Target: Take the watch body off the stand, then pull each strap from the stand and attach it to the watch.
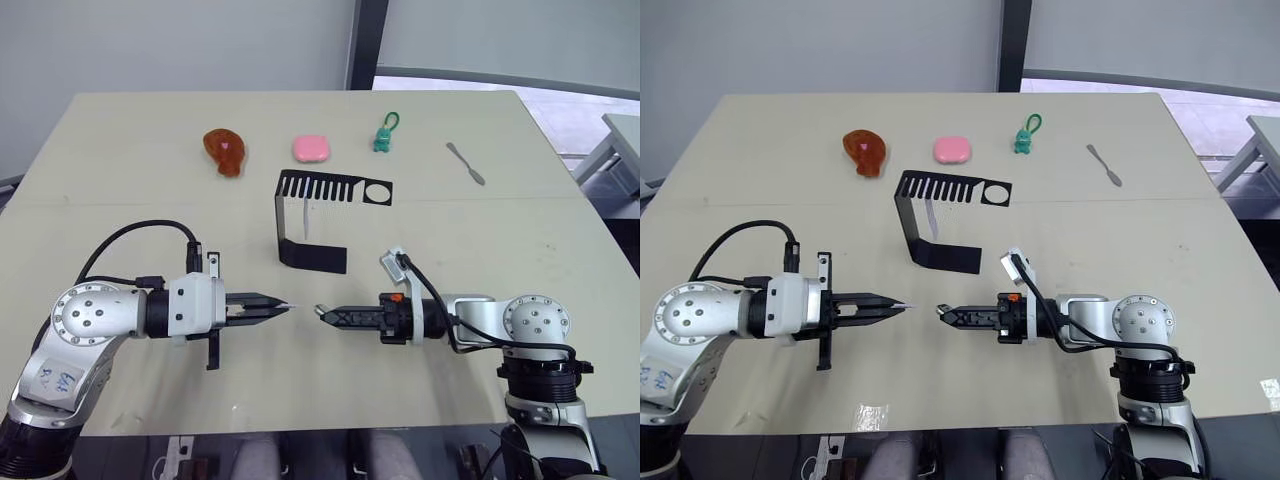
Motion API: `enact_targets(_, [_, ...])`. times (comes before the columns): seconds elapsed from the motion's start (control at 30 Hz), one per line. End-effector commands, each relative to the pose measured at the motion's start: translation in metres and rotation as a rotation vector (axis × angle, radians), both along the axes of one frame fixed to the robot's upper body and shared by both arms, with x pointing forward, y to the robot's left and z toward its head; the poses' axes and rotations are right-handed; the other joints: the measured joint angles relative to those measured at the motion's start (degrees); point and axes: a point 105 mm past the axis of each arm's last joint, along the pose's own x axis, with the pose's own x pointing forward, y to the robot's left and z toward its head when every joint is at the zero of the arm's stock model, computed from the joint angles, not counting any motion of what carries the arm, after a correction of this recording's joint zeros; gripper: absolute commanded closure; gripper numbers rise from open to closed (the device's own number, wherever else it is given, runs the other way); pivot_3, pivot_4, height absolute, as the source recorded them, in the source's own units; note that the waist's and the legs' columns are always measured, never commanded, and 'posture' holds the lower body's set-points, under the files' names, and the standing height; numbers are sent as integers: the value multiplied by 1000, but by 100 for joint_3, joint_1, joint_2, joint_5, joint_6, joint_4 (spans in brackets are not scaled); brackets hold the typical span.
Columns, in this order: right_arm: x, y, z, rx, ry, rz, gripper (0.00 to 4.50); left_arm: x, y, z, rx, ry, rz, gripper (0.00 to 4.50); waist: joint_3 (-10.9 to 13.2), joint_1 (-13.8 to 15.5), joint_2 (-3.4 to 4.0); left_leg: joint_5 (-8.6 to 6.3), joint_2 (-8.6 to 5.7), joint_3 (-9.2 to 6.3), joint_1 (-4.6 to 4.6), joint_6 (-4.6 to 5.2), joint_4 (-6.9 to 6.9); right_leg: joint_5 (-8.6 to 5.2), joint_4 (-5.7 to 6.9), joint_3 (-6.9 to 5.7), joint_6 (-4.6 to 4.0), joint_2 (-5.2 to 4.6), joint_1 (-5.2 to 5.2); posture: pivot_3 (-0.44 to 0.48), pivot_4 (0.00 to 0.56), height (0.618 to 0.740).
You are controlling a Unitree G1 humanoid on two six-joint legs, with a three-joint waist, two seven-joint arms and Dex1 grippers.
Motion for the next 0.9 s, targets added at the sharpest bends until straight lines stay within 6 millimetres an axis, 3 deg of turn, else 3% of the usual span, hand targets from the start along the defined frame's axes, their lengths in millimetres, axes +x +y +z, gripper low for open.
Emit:
enact_targets(0.03, [-3, 3, 8, 36, -11, 20, 2994, -1, -3, 3, 28, -38, -27, 4500, 0, -36, 0, 0, 0, 0, 0, 0, 0, 0, 0, 0, 0, 0, 0, 0, 150, 740])
enact_targets(0.9, [-4, 4, 7, 25, -13, 14, 2994, 7, -11, -4, 30, -44, -28, 4500, 0, -54, 0, 2, 2, 4, -1, -2, -1, 0, -1, 5, 0, 2, -3, 0, 150, 740])
